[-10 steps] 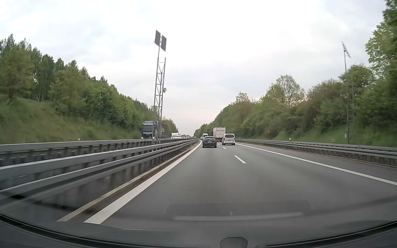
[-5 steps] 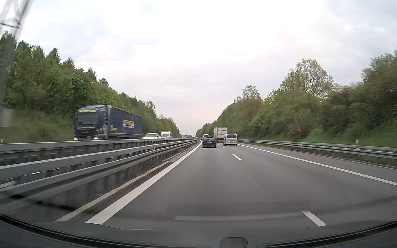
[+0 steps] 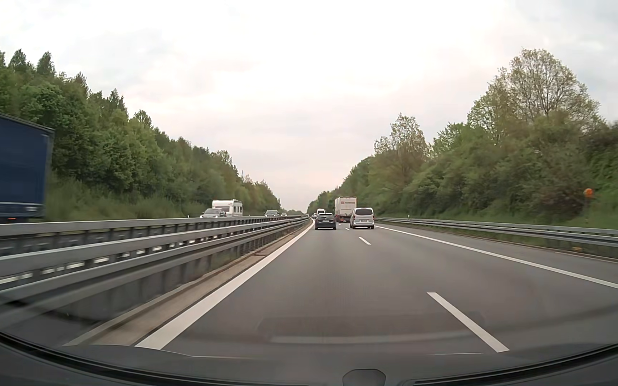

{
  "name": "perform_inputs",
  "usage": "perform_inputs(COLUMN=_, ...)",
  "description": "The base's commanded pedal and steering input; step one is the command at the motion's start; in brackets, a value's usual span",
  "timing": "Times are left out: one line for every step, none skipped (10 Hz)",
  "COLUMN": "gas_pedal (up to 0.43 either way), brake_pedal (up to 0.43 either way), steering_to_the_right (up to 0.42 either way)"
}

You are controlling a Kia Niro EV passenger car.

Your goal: Follow the waypoints while adhering to traffic rules and regulations

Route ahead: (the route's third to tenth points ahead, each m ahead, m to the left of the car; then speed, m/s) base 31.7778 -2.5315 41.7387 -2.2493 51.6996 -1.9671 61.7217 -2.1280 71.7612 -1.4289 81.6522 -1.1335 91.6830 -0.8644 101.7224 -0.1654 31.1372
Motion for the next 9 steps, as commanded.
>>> perform_inputs(gas_pedal=0.189, brake_pedal=0.000, steering_to_the_right=-0.003)
perform_inputs(gas_pedal=0.189, brake_pedal=0.000, steering_to_the_right=-0.004)
perform_inputs(gas_pedal=0.189, brake_pedal=0.000, steering_to_the_right=-0.004)
perform_inputs(gas_pedal=0.189, brake_pedal=0.000, steering_to_the_right=-0.004)
perform_inputs(gas_pedal=0.189, brake_pedal=0.000, steering_to_the_right=-0.004)
perform_inputs(gas_pedal=0.189, brake_pedal=0.000, steering_to_the_right=-0.003)
perform_inputs(gas_pedal=0.189, brake_pedal=0.000, steering_to_the_right=-0.004)
perform_inputs(gas_pedal=0.189, brake_pedal=0.000, steering_to_the_right=-0.004)
perform_inputs(gas_pedal=0.189, brake_pedal=0.000, steering_to_the_right=-0.004)
